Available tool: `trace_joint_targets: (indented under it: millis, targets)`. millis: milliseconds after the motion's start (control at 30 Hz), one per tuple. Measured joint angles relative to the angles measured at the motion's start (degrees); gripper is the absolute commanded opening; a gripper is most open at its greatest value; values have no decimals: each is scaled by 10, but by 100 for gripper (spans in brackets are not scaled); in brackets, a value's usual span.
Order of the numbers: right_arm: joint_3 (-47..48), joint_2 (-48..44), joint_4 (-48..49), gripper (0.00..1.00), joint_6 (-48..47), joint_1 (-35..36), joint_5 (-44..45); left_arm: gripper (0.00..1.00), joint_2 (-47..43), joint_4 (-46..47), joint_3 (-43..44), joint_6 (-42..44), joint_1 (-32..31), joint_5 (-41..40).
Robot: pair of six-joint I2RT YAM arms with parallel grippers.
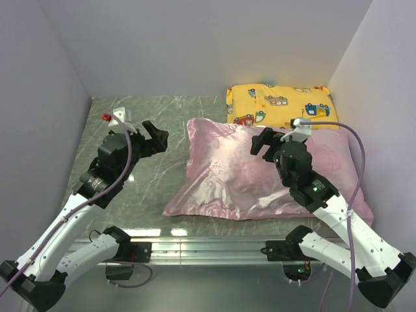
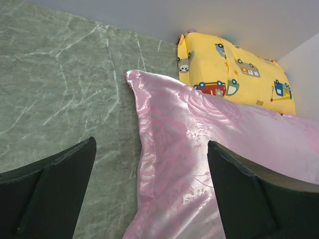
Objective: Remove the pillowcase from the pillow
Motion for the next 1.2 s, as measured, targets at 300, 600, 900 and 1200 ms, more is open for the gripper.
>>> trace_joint_targets:
  millis: [300, 600, 900, 1200]
  targets:
    - [-1, -3, -7, 100, -12, 0, -30, 99, 9, 0, 0, 0, 0, 20]
    - [-2, 0, -16, 100, -32, 0, -62, 99, 30, 33, -13, -13, 0, 90]
    - [-5, 27, -28, 99, -34, 4, -69, 99, 111, 127, -105, -45, -11, 229]
    - [-25, 47, -33, 99, -34, 7, -42, 99, 209, 217, -129, -63, -103, 255]
